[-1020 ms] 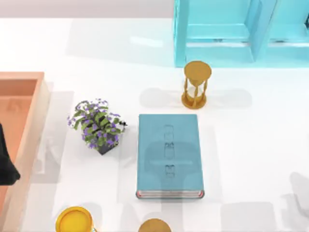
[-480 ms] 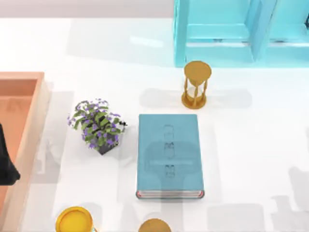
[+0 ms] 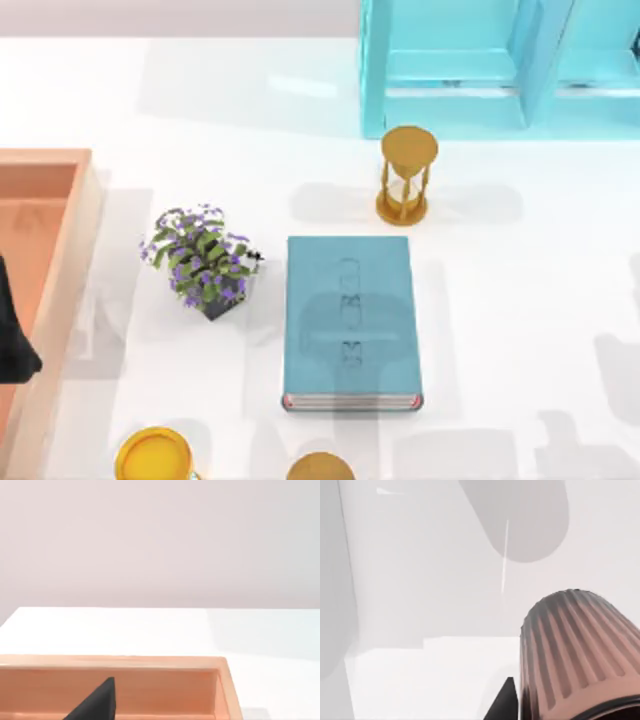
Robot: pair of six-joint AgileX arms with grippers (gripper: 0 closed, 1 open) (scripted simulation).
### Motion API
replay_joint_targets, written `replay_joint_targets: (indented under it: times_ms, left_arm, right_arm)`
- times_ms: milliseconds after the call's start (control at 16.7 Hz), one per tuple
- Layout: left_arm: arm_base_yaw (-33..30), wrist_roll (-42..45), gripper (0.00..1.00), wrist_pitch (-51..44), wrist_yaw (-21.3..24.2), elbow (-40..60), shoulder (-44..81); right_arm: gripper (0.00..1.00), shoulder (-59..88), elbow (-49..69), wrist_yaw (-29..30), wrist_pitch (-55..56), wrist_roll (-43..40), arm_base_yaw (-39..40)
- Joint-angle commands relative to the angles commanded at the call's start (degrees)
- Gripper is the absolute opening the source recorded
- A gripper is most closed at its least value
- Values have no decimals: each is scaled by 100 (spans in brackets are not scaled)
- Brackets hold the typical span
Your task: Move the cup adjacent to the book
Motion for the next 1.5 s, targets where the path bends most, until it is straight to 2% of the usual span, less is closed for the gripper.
replay_joint_targets:
  times_ms: [240, 540, 840, 1320, 1500]
  left_arm:
    - [0, 0, 100, 0, 0, 0, 0]
    - [0, 0, 100, 0, 0, 0, 0]
    - [0, 0, 100, 0, 0, 0, 0]
    - [0, 0, 100, 0, 0, 0, 0]
    - [0, 0, 100, 0, 0, 0, 0]
  right_arm:
    - [0, 161, 211, 3, -68, 319, 110]
    - [0, 853, 1104, 6, -336, 1993, 631]
    - [0, 1851, 2260, -12, -707, 4581, 1405]
    - [0, 3338, 4080, -77, -1135, 9858, 2710]
    - [0, 3632, 4615, -74, -1128, 11278, 3086]
